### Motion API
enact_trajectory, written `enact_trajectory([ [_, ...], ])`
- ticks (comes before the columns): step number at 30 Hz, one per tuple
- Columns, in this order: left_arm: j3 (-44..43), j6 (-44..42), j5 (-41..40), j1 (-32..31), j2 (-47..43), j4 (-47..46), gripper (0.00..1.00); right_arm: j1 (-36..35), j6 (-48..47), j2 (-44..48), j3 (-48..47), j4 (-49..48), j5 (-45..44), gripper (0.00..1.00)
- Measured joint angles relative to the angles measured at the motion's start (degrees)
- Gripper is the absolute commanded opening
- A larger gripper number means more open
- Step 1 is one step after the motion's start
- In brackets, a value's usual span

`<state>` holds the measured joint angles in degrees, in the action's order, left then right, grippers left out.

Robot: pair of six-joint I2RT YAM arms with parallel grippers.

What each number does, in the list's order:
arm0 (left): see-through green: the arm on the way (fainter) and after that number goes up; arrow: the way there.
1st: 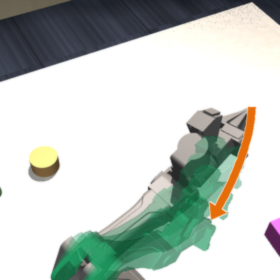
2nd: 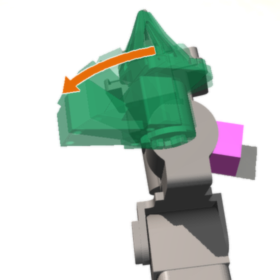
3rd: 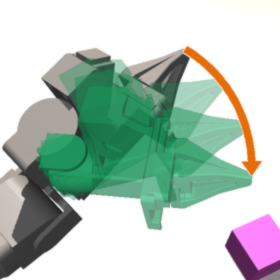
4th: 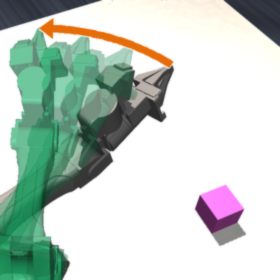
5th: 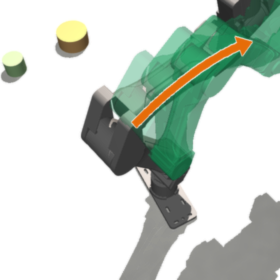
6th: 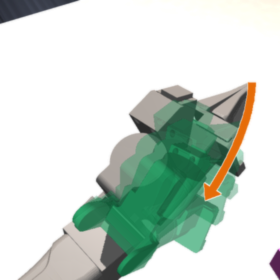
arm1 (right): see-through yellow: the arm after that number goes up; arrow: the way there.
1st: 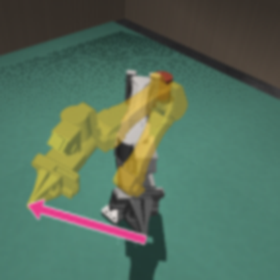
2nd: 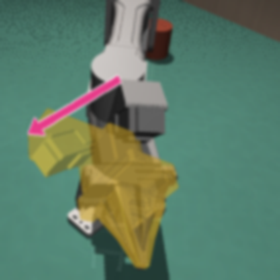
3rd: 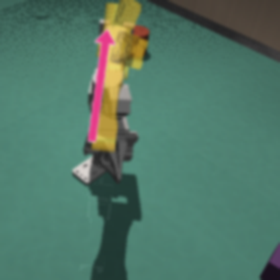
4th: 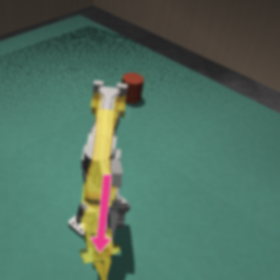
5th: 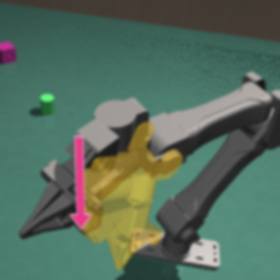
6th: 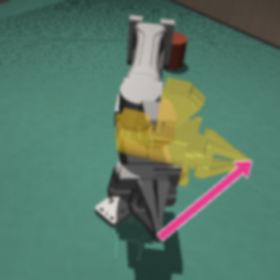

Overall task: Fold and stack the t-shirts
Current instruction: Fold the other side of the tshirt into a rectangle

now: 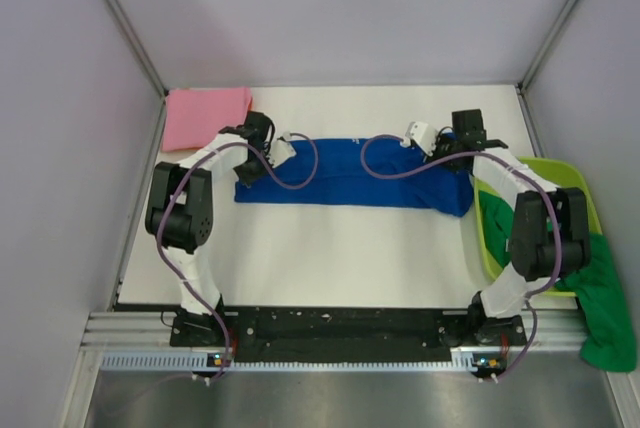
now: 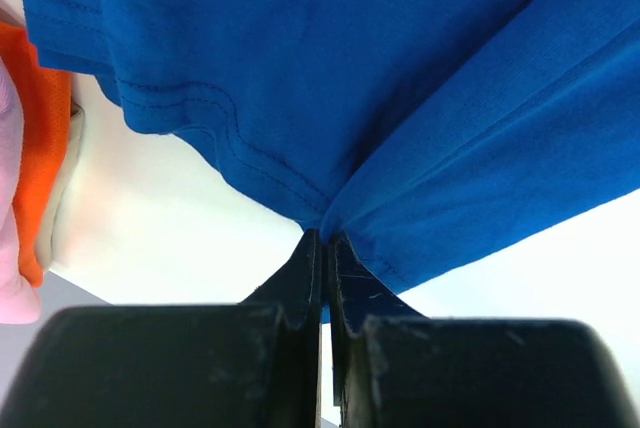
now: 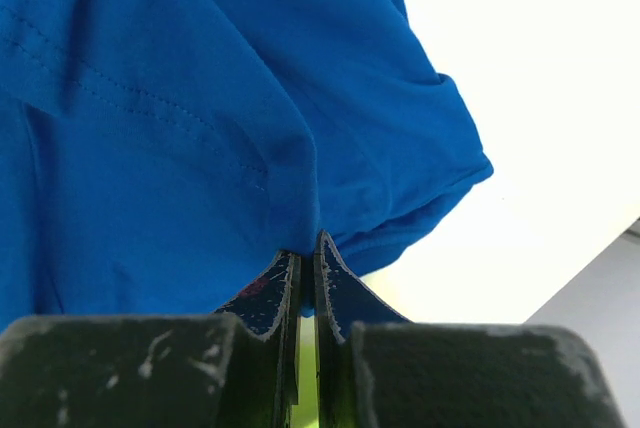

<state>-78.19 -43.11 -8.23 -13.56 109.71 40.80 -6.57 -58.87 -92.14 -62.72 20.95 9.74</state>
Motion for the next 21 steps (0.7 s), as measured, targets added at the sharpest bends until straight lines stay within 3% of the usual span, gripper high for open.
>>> enact_trajectory([
  [17,0.3,1.1,-1.1,0.0,0.6,0.0,0.0,0.0,-6.2,-12.7,-8.7,-3.2,-2.3,0.0],
  [18,0.4,1.1,-1.3,0.0,0.6,0.0,0.03,0.0,-6.2,-13.7,-9.0,-3.4,-2.6,0.02],
  [21,0.4,1.2,-1.7,0.0,0.9,0.0,0.24,0.0,-5.6,-15.6,-9.4,-3.9,-3.6,0.33],
])
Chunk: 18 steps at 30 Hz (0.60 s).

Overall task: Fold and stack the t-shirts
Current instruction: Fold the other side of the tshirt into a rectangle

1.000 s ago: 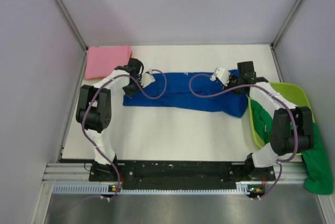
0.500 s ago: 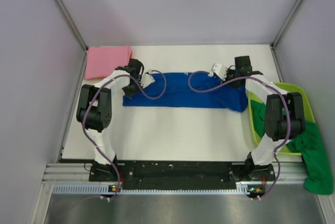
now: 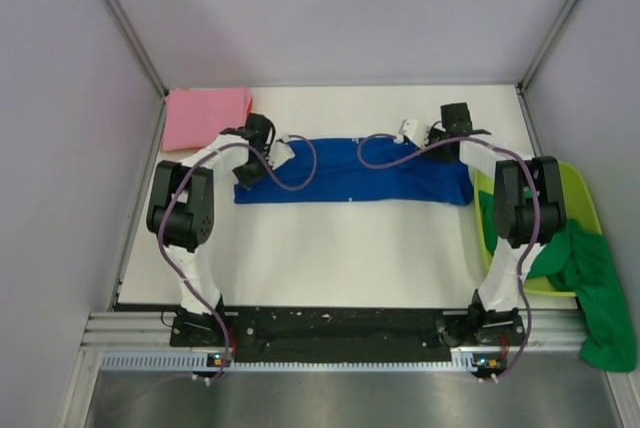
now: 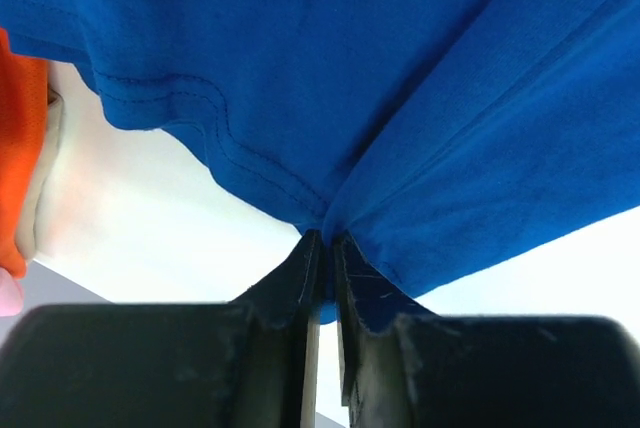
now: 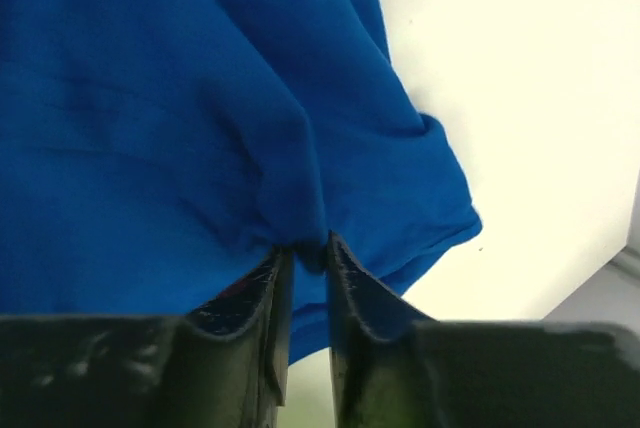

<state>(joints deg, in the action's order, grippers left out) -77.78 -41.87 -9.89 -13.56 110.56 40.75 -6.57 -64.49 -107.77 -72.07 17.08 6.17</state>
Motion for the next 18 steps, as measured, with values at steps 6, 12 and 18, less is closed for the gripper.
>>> enact_trajectory([
  [6,-0.3,1.4,-2.1,0.1,0.2,0.0,0.49,0.1,11.4,-2.0,-1.3,-4.5,-8.5,0.63],
  [12,-2.4,3.5,-1.7,0.2,-1.2,0.1,0.51,0.2,39.2,-0.6,-13.1,-2.1,-10.3,0.63],
  [18,-2.2,5.0,3.7,0.3,-8.2,1.7,0.41,-1.9,58.4,9.3,-8.5,-0.3,-0.6,0.61],
])
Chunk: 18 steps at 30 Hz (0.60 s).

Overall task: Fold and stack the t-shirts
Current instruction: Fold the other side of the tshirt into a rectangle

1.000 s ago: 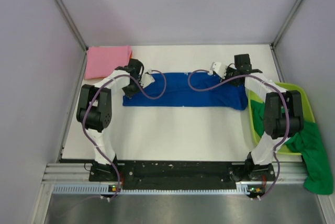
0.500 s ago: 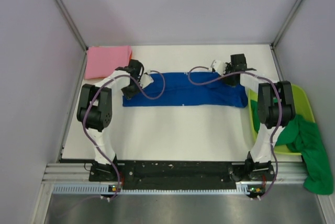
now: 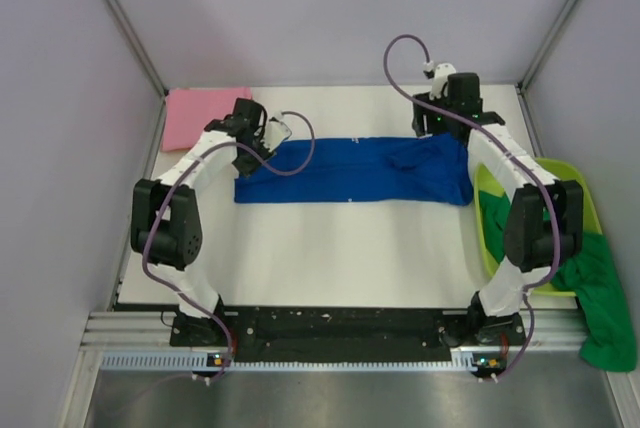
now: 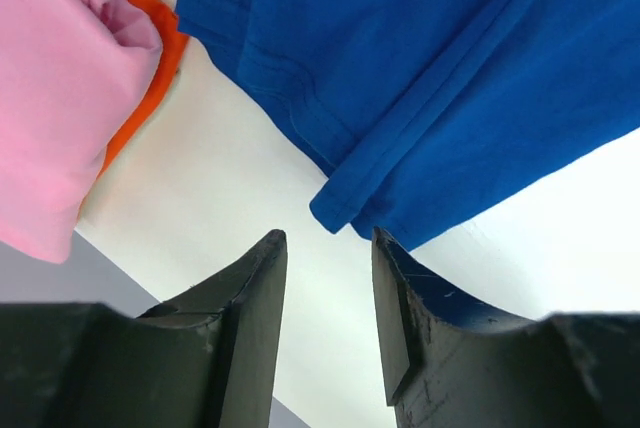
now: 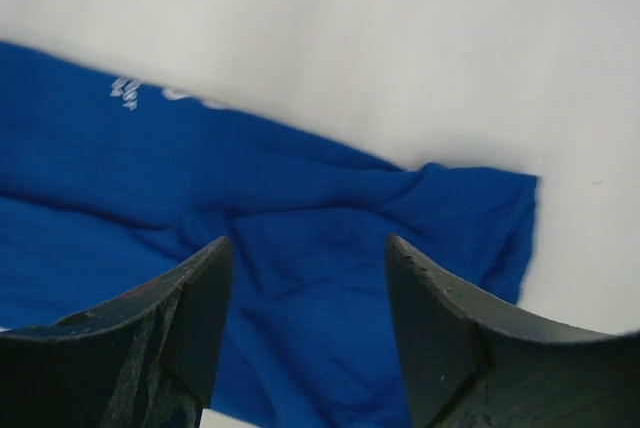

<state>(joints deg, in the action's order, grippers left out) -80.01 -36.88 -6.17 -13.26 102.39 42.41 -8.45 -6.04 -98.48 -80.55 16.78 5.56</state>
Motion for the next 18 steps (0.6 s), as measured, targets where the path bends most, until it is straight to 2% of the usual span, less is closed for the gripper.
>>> enact_trajectory([
  [6,1.6,1.3,-1.5,0.3,0.7,-1.4,0.34,-7.5,0.6,-2.3,4.5,2.7,1.1,0.61],
  [9,1.9,1.7,-2.9,0.5,3.7,-2.3,0.34,-9.9,-2.6,-6.3,4.4,4.9,-0.1,0.53],
  [15,2.5,2.7,-6.5,0.8,8.0,-4.8,0.34,-10.1,-6.4,-13.1,2.7,8.5,-4.3,0.26],
  [18,2.8,2.8,-7.6,1.1,8.4,-6.0,0.35,-10.1,-7.6,-16.1,-0.3,9.6,-6.7,0.19],
])
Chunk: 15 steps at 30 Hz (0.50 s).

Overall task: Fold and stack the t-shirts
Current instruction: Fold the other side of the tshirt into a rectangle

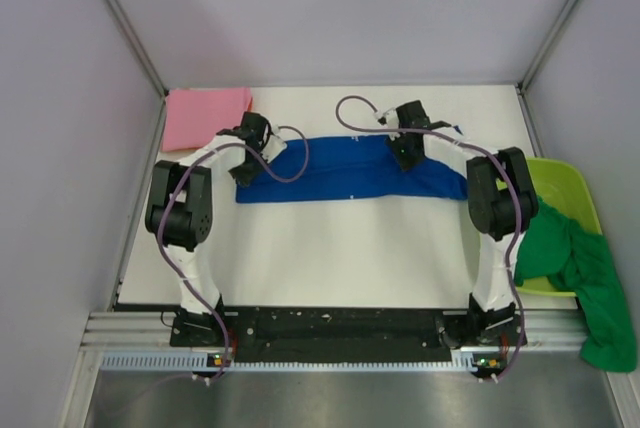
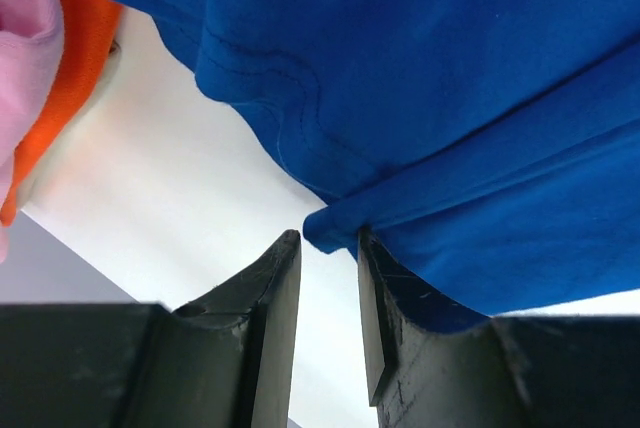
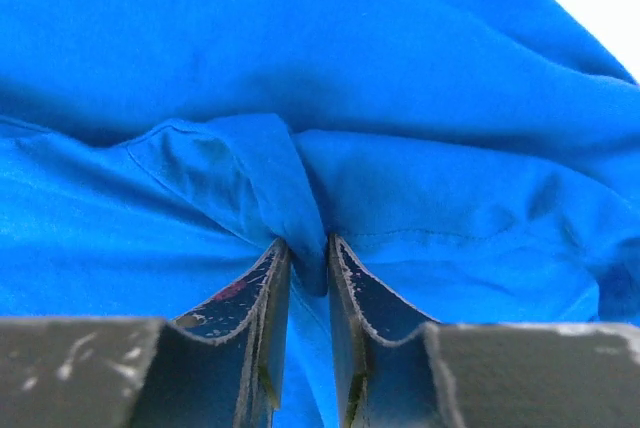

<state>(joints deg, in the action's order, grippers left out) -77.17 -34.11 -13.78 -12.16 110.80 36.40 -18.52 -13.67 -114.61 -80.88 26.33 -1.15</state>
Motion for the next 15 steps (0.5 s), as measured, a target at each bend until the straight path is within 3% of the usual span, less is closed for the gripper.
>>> enact_trajectory([
  [2,0.4,0.0,-0.5,0.1,0.0,-1.1,0.35,-0.1,-0.7,-1.2,-2.3,0.1,-1.5,0.19],
  [6,1.7,-0.1,-0.9,0.1,0.0,-2.1,0.36,0.0,-1.6,-3.2,-7.9,-0.3,-3.6,0.28],
  [15,2.4,-0.4,-1.3,0.5,-0.1,-3.1,0.36,0.0,-5.8,-8.0,-21.1,-1.4,-5.5,0.23],
])
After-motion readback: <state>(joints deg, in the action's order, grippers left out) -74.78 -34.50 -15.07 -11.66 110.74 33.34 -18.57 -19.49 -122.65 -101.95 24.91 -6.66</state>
